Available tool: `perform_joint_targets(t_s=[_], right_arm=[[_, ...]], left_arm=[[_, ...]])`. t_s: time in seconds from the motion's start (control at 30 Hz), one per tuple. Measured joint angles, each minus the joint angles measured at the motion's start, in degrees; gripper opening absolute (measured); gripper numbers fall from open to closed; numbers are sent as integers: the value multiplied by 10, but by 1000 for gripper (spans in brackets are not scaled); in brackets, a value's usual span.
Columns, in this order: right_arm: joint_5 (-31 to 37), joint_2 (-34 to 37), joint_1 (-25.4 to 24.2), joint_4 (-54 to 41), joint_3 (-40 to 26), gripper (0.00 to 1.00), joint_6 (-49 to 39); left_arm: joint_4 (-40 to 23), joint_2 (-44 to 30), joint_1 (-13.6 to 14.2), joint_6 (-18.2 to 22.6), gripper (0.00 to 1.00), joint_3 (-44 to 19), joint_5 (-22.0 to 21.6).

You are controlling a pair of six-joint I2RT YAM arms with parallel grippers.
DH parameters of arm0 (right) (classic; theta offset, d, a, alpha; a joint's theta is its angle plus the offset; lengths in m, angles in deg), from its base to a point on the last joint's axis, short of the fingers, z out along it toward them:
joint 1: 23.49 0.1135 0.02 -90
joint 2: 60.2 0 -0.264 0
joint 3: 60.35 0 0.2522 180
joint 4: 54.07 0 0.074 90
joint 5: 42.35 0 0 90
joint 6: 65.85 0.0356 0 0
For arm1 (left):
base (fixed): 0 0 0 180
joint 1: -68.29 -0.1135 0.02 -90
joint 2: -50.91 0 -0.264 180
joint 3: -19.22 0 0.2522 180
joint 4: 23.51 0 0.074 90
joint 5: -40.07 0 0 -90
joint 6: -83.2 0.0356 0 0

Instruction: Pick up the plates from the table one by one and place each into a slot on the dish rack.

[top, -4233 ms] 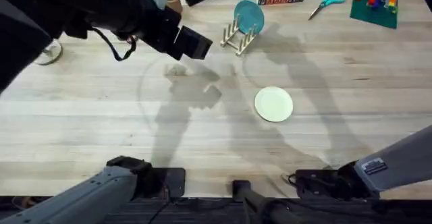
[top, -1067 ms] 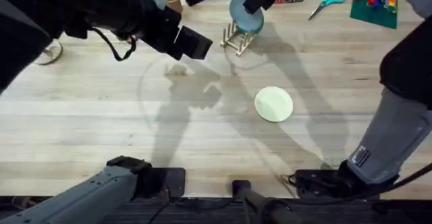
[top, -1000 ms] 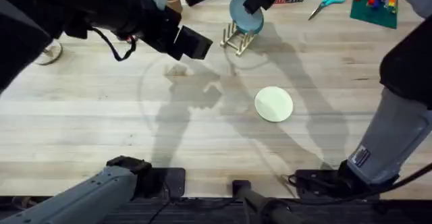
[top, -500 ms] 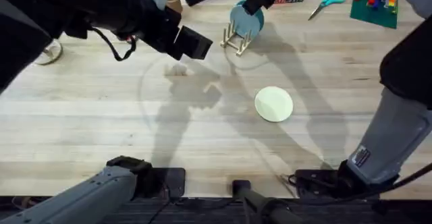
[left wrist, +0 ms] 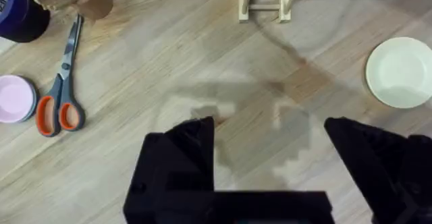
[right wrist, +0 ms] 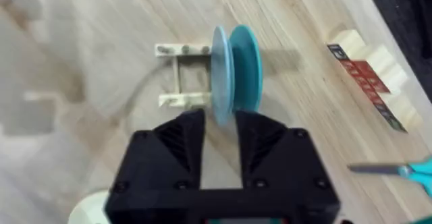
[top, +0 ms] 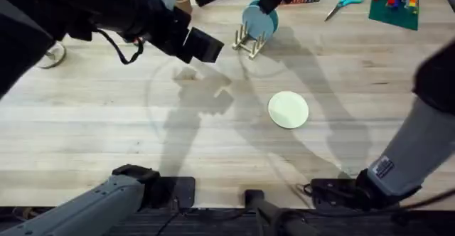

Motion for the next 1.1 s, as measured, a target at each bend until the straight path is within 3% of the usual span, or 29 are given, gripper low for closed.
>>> perform_joint_targets(t_s=[0.2,0.33,0.53,0.77,1.1], right_arm=[[14,-84,0,-63,-1,502,1],[30,-124,0,-105,-2,964,3],[39,-169,-9,-159,-2,993,12],[41,-225,-54,-183,10,995,52],[38,-396,-120,-182,248,995,94]], left_arm=[[0,0,0,0,994,0,0],[0,0,0,0,995,0,0],[0,0,0,0,994,0,0],[0,0,0,0,994,0,3],[-3,0,0,-6,994,0,33]])
